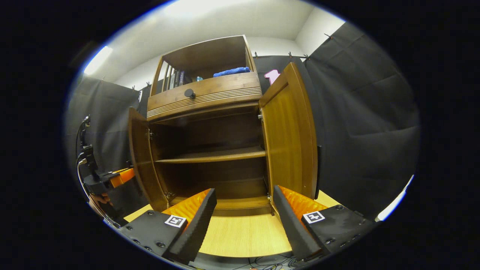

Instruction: Open the right door of the double-door shoe cabinet with the right hand, and open the left door with the left hand.

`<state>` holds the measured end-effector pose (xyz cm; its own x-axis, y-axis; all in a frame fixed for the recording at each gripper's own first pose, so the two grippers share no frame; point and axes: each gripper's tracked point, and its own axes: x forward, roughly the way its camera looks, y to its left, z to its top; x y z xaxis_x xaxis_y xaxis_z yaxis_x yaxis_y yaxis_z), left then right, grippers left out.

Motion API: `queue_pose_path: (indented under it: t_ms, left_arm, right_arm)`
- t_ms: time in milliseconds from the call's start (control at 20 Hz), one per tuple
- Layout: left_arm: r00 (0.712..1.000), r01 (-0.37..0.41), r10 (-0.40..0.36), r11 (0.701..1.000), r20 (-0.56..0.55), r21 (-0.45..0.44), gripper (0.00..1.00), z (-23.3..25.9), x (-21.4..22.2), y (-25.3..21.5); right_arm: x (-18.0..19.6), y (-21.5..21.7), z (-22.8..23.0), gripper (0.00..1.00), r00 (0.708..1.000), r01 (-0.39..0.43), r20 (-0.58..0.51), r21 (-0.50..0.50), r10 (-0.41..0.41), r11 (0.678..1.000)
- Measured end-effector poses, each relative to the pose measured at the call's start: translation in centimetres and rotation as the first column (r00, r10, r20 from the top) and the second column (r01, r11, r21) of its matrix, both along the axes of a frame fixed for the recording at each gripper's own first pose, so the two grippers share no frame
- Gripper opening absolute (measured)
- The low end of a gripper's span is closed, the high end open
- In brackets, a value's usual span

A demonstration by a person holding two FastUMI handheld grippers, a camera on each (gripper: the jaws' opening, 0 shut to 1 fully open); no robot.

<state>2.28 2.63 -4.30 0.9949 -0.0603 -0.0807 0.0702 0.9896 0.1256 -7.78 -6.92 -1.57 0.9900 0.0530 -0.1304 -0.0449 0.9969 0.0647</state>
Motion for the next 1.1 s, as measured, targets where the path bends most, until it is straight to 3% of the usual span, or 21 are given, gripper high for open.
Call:
queue_pose_path:
  t_ms: [200,350,500,600,750,900,1100]
  left_arm:
    - [0.999,-0.031,0.032,0.999,0.016,-0.019,0.07,0.3,-0.3,3.3]
    - [0.999,-0.030,0.031,0.999,0.019,-0.022,0.09,0.8,-0.1,5.7]
    - [0.998,-0.056,0.057,0.998,0.027,-0.028,0.05,1.3,0.4,9.5]
    - [0.999,-0.019,0.021,0.997,0.025,-0.069,0.01,1.5,0.4,10.3]
    - [0.998,0.058,-0.054,0.991,0.041,-0.117,0.07,1.5,0.7,11.1]
    - [0.995,0.096,-0.089,0.983,0.054,-0.156,0.05,1.6,1.1,13.0]
    - [0.990,0.143,-0.139,0.977,0.036,-0.157,0.05,1.7,1.4,14.1]
  right_arm:
    - [0.1,0.5,0.1,0.98,1.000,-0.018,0.007,-0.004,0.018,1.000]
    - [0.3,0.7,0.1,0.98,1.000,-0.022,0.010,0.001,0.022,1.000]
    - [0.3,0.5,0.0,0.98,1.000,-0.015,0.008,0.010,0.015,1.000]
    - [0.3,0.0,0.2,0.98,1.000,-0.008,0.009,0.017,0.008,1.000]
    - [0.4,-0.4,0.2,0.98,1.000,0.006,0.011,0.030,-0.006,1.000]
    - [0.4,-0.7,0.4,0.98,1.000,0.017,0.014,0.029,-0.017,0.999]
    - [0.6,-0.7,0.8,0.98,1.000,0.019,0.018,0.027,-0.019,0.999]
